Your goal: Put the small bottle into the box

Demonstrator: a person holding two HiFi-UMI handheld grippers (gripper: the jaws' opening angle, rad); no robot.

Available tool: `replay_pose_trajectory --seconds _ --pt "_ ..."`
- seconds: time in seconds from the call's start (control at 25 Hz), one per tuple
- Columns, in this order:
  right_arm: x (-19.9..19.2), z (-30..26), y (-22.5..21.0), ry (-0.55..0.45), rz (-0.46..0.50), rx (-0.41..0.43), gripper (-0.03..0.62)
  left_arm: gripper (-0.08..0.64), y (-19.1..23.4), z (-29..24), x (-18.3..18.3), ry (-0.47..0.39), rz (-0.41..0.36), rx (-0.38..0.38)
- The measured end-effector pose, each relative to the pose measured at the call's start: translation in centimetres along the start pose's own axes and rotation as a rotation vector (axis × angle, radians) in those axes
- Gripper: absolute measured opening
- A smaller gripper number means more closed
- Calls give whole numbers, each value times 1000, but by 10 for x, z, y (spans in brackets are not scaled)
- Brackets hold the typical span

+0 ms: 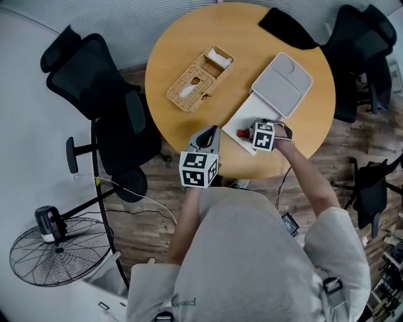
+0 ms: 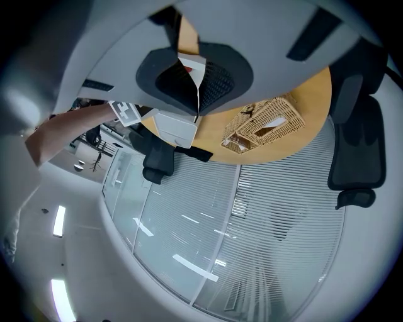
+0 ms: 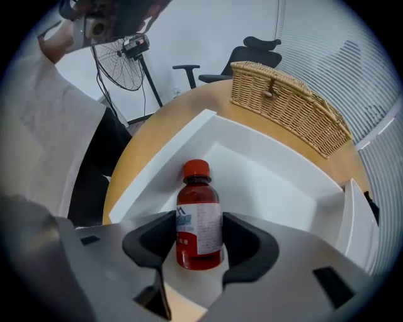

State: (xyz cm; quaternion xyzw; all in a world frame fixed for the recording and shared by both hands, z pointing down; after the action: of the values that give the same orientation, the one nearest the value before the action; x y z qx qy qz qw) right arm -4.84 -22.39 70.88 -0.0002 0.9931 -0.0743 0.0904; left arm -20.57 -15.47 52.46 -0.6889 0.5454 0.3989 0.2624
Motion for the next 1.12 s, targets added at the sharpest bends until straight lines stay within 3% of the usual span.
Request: replay_pose_trajectory --seconds 0.44,0.68,0.8,1.12 --pt "1 15 1 -67 -68 15 239 29 -4 3 0 -7 5 6" --pt "2 45 6 -158 -85 -25 239 29 -11 6 1 -16 -2 10" --pt "-2 66 4 -247 -165 -38 239 29 -13 9 0 -22 7 21" --pt "-29 119 1 -581 -495 -101 239 29 -33 9 -3 -24 -17 2"
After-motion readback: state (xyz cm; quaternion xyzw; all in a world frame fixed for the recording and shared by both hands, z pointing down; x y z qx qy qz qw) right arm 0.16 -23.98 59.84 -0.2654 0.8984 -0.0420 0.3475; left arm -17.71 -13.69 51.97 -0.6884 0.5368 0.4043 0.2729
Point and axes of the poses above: the fingertips, and each gripper's own axes: z backward along the fingers, y to its left, x out of its top, the point moved 6 cm from there along z, backward along the fingers, and after that the axes turned 14 degrees about -z, right-handed, at the moved point
